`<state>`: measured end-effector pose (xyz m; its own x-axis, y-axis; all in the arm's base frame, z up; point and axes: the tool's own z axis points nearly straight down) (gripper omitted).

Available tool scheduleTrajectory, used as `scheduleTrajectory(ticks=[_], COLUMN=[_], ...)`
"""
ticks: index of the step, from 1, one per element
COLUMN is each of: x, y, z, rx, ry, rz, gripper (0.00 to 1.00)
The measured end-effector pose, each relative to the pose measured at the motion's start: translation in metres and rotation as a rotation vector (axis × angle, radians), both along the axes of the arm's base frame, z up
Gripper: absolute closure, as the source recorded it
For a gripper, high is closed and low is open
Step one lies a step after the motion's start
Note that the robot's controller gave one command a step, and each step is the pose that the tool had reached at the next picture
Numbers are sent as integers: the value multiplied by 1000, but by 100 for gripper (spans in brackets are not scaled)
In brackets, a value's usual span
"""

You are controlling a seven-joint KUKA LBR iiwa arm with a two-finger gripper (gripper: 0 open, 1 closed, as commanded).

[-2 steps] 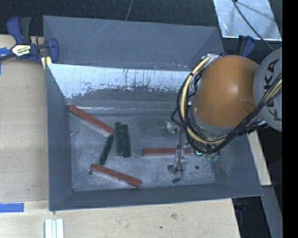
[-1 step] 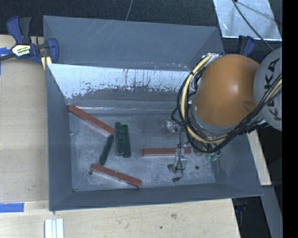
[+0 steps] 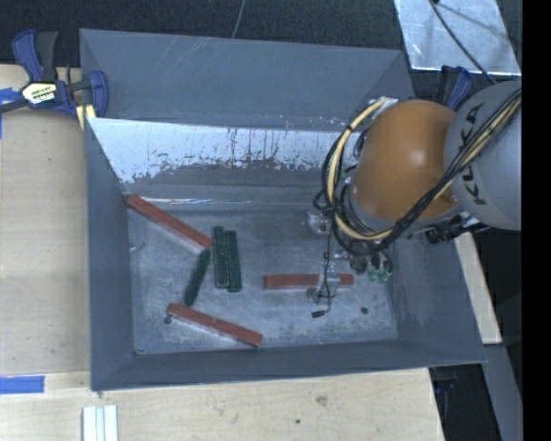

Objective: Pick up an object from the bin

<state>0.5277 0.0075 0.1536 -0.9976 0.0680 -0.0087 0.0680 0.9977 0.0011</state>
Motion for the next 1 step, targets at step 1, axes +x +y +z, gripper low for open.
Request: scheduleTrajectory(ticks=[1], x=[-28], y=[3], z=[-83], rx=[1], ry=[5], rz=[-89], gripper=[100])
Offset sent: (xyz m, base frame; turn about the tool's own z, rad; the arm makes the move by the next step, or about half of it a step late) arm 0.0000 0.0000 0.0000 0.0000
